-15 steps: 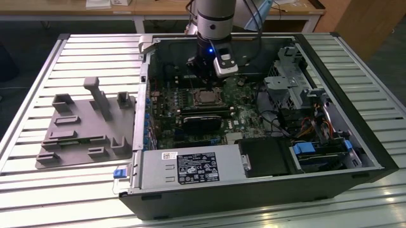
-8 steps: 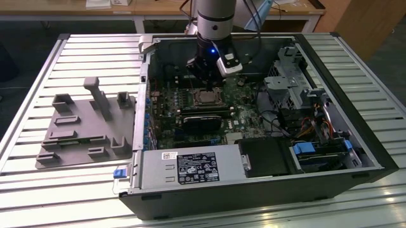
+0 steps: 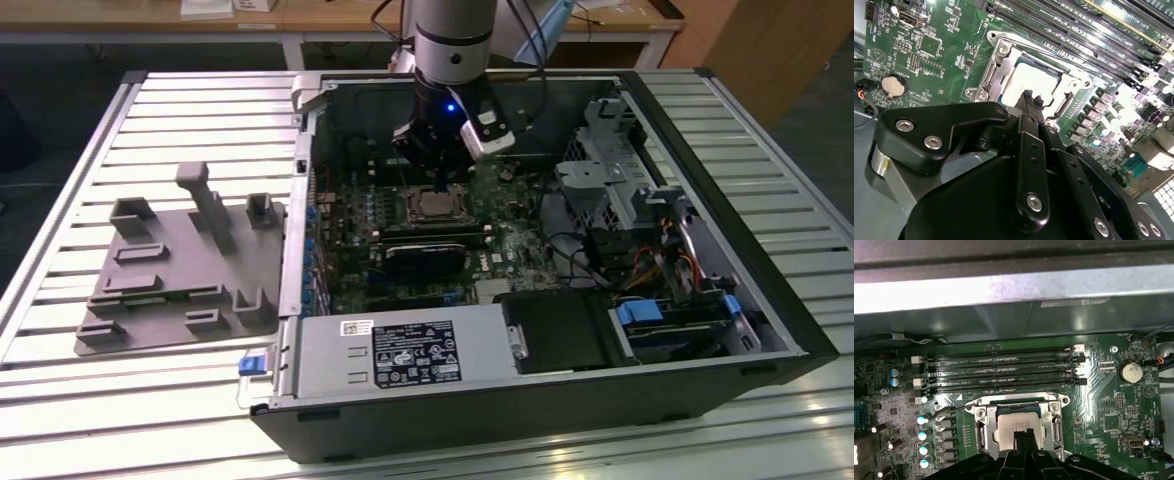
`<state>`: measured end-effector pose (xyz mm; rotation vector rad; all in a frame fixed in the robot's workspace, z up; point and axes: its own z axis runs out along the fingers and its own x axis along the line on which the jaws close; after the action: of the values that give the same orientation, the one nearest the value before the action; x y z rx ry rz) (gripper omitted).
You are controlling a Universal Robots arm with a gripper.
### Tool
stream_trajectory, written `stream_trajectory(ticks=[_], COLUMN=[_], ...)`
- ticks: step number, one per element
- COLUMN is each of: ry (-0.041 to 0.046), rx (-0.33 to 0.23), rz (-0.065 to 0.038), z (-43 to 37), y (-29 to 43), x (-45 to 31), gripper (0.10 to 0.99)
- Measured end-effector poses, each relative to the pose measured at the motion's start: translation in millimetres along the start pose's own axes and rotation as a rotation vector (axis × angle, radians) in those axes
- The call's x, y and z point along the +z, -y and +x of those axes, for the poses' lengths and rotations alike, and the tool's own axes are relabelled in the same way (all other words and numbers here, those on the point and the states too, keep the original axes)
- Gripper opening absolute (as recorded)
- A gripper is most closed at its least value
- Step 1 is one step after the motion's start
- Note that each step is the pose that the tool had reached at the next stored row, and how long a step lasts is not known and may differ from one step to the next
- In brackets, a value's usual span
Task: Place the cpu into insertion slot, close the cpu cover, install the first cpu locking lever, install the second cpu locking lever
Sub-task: 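Close the cpu cover, then install the first cpu locking lever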
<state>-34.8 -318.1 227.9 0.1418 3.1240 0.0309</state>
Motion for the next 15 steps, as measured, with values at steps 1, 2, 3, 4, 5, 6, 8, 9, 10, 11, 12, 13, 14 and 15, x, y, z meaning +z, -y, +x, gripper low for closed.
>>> stream_trajectory(ticks=[1,2,3,4,5,6,8,9,10,11,12,13,14,15], ry=[0.0000,0.0001,0.0001,0.0002,0.0001,0.0003,0.0003,0.0003,0.0003,0.0003,0.0003,0.0003,0.0003,0.0003], rx=[0.000,0.000,0.000,0.000,0.000,0.000,0.000,0.000,0.000,0.000,0.000,0.000,0.000,0.000], rz=[0.000,0.000,0.000,0.000,0.000,0.000,0.000,0.000,0.000,0.000,0.000,0.000,0.000,0.000], z=[0.0,0.0,0.0,0.0,0.0,0.0,0.0,0.0,0.0,0.0,0.0,0.0,0.0,0.0], y=[0.0,0.0,0.0,0.0,0.0,0.0,0.0,0.0,0.0,0.0,0.0,0.0,0.0,0.0], x=[-0.3,-0.4,-0.5,-0.4,-0.6,-0.6,-0.6,-0.6,-0.6,-0.6,-0.6,-0.6,-0.6,-0.6], gripper=[0.102,0.102,0.102,0.102,0.102,0.102,0.102,0.102,0.102,0.102,0.102,0.102,0.102,0.102])
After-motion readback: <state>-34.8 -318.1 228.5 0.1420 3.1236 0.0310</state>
